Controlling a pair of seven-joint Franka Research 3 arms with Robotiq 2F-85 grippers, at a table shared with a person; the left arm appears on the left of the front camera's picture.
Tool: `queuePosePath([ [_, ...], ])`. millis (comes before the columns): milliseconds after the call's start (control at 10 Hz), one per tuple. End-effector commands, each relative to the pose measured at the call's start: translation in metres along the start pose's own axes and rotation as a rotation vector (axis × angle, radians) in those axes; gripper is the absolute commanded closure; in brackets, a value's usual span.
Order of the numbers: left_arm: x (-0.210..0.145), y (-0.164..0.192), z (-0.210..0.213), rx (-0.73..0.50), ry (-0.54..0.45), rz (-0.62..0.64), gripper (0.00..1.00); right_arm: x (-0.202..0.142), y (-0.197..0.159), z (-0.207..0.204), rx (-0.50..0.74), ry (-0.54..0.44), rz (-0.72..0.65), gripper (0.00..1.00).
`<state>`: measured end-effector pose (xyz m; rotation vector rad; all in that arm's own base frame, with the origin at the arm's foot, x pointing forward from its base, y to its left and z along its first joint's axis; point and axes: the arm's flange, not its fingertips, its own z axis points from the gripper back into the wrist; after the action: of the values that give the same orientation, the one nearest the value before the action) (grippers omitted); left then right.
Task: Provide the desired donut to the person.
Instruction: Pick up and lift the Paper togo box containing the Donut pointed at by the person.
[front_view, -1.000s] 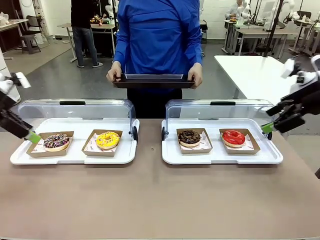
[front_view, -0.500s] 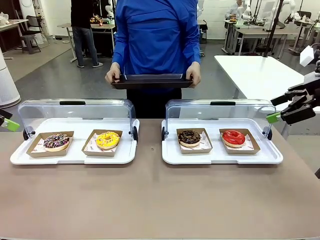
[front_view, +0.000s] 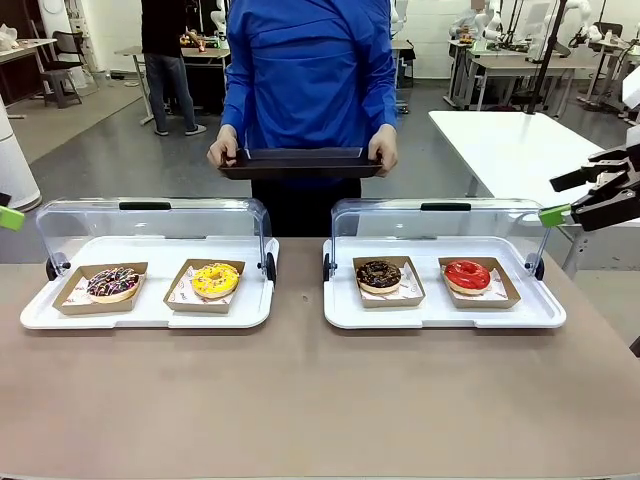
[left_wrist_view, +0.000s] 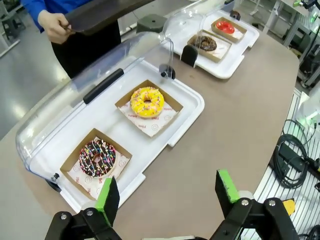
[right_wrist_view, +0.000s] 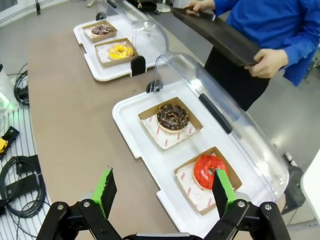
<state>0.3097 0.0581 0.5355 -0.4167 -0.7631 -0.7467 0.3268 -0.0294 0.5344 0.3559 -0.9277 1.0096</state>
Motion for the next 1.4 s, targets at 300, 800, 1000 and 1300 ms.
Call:
queuePosePath([
  [300, -0.009, -0.004, 0.001, 0.006, -0.069, -0.042, 0.0, -0.008, 0.011, 0.002, -0.024, -0.05, 0.015, 0.0],
  [800, -0.008, -0.005, 0.003, 0.003, -0.073, -0.048, 0.0, -0.008, 0.01, 0.004, -0.039, -0.048, 0.035, 0.0],
  [1000, -0.009, -0.005, 0.003, 0.017, -0.068, -0.055, 0.0, -0.009, 0.01, 0.004, -0.044, -0.063, 0.047, 0.0],
  [1300, 0.003, -0.001, 0.009, 0.009, -0.042, -0.03, 0.0, 0.002, -0.001, 0.01, -0.032, -0.027, 0.024, 0.0],
])
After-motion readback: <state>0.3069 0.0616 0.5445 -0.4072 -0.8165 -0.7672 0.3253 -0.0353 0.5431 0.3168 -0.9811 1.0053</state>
